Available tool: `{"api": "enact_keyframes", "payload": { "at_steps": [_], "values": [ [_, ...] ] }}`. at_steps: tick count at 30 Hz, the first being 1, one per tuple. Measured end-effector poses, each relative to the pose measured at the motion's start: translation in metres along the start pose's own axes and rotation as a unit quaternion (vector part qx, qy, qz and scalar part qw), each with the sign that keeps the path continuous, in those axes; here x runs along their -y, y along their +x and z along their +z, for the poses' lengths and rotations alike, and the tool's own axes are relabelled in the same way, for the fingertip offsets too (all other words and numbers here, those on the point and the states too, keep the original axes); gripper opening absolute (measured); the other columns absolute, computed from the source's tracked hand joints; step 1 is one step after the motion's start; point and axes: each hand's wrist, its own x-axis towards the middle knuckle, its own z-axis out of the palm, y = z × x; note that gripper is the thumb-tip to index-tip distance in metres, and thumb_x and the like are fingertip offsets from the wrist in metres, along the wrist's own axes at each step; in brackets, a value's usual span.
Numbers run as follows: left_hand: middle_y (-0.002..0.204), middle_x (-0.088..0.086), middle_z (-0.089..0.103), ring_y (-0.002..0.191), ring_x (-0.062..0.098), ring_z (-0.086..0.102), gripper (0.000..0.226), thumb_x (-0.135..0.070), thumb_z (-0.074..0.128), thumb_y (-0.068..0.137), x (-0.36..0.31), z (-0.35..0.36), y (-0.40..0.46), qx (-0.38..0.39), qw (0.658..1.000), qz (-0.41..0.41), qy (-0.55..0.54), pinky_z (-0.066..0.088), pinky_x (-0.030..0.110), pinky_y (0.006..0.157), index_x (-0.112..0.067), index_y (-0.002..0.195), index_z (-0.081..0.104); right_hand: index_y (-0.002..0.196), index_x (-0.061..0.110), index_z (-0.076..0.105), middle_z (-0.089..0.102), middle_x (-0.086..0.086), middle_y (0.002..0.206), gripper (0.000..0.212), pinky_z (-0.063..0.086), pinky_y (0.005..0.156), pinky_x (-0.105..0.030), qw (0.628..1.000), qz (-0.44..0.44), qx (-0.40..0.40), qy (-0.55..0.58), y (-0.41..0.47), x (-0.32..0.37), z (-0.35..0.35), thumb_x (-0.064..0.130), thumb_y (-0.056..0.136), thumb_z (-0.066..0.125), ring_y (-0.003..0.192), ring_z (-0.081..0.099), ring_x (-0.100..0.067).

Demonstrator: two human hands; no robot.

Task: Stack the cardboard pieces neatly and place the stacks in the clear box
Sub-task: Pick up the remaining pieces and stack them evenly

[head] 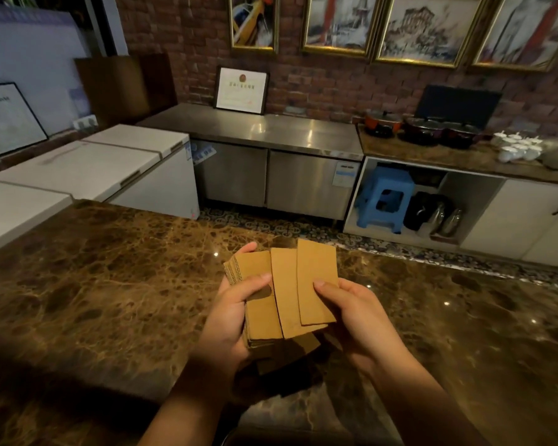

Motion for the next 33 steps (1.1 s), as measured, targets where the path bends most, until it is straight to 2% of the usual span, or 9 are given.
{"api": "enact_keyframes", "payload": {
  "at_steps": [4, 9, 13, 16, 19, 24, 28, 30, 33],
  "values": [
    [0.103, 0.006, 0.076, 0.09, 0.03, 0.074, 0.06, -0.006, 0.07, 0.066, 0.002, 0.011, -0.001, 0.005, 0.999, -0.007, 0.043, 0.059, 0.045, 0.065, -0.038, 0.117, 0.067, 0.11, 0.011, 0.072, 0.079, -0.01, 0.101, 0.022, 0.058, 0.077, -0.038, 1.0, -0.013, -0.015, 0.015, -0.01, 0.003, -0.005, 0.024, 0.099, 0.059, 0.093, 0.076, -0.024],
    [0.087, -0.002, 0.077, 0.076, 0.021, 0.075, 0.057, 0.006, 0.062, 0.077, 0.004, 0.017, -0.001, -0.024, 0.997, 0.004, 0.072, 0.059, 0.037, 0.054, -0.04, 0.11, 0.068, 0.111, 0.012, 0.072, 0.079, -0.009, 0.102, 0.022, 0.06, 0.073, -0.033, 0.999, -0.026, -0.013, 0.027, -0.019, 0.006, -0.006, 0.024, 0.099, 0.057, 0.095, 0.076, -0.024],
    [0.103, 0.004, 0.07, 0.085, 0.023, 0.072, 0.057, 0.008, 0.064, 0.081, 0.004, 0.022, -0.003, -0.058, 0.988, 0.031, 0.14, 0.058, 0.029, 0.054, -0.039, 0.114, 0.064, 0.115, 0.014, 0.071, 0.079, -0.008, 0.104, 0.024, 0.059, 0.076, -0.035, 0.999, -0.037, -0.003, 0.027, -0.021, 0.006, -0.004, 0.026, 0.098, 0.059, 0.095, 0.076, -0.023],
    [0.11, 0.006, 0.072, 0.092, 0.021, 0.074, 0.042, -0.022, 0.079, 0.08, 0.009, 0.027, -0.005, -0.051, 0.986, 0.049, 0.151, 0.061, 0.034, 0.067, -0.039, 0.115, 0.063, 0.113, 0.014, 0.072, 0.079, -0.009, 0.1, 0.024, 0.06, 0.065, -0.027, 0.998, -0.044, 0.017, 0.045, -0.024, 0.005, 0.002, 0.027, 0.098, 0.058, 0.087, 0.077, -0.021],
    [0.111, 0.002, 0.075, 0.099, 0.024, 0.073, 0.073, -0.074, 0.079, 0.054, 0.011, 0.032, -0.008, -0.035, 0.991, 0.017, 0.124, 0.06, 0.042, 0.078, -0.043, 0.118, 0.062, 0.105, 0.013, 0.076, 0.08, -0.008, 0.093, 0.024, 0.058, 0.058, -0.022, 0.996, -0.046, 0.037, 0.064, -0.025, 0.005, 0.007, 0.029, 0.096, 0.059, 0.078, 0.077, -0.016],
    [0.121, 0.011, 0.071, 0.11, 0.032, 0.069, 0.103, -0.071, 0.084, 0.048, 0.013, 0.035, -0.011, 0.007, 0.997, -0.001, 0.072, 0.06, 0.046, 0.08, -0.03, 0.136, 0.05, 0.103, 0.014, 0.079, 0.079, -0.009, 0.096, 0.025, 0.058, 0.06, -0.023, 0.996, -0.04, 0.07, 0.041, -0.025, 0.005, 0.007, 0.031, 0.094, 0.063, 0.079, 0.076, -0.016],
    [0.123, 0.02, 0.067, 0.104, 0.039, 0.069, 0.069, -0.055, 0.077, 0.071, 0.016, 0.036, -0.017, 0.033, 0.999, -0.022, 0.01, 0.06, 0.05, 0.064, -0.029, 0.131, 0.055, 0.109, 0.012, 0.075, 0.079, -0.005, 0.09, 0.024, 0.051, 0.047, -0.018, 0.998, -0.02, 0.055, 0.037, -0.025, 0.001, 0.003, 0.026, 0.096, 0.061, 0.07, 0.074, -0.011],
    [0.118, 0.016, 0.071, 0.099, 0.035, 0.072, 0.052, -0.052, 0.066, 0.08, 0.016, 0.032, -0.016, 0.022, 0.999, -0.032, 0.008, 0.06, 0.045, 0.066, -0.03, 0.127, 0.06, 0.115, 0.013, 0.071, 0.079, -0.004, 0.091, 0.023, 0.05, 0.045, -0.018, 0.998, -0.021, 0.036, 0.041, -0.025, 0.004, -0.001, 0.022, 0.097, 0.061, 0.069, 0.074, -0.011],
    [0.115, 0.016, 0.072, 0.099, 0.037, 0.07, 0.05, -0.062, 0.058, 0.077, 0.014, 0.026, -0.014, 0.028, 0.998, -0.051, 0.006, 0.058, 0.054, 0.079, -0.033, 0.116, 0.067, 0.117, 0.02, 0.067, 0.079, -0.006, 0.102, 0.022, 0.052, 0.049, -0.02, 0.999, -0.037, 0.009, 0.024, -0.025, 0.007, -0.011, 0.018, 0.095, 0.063, 0.084, 0.077, -0.019]
  ]
}}
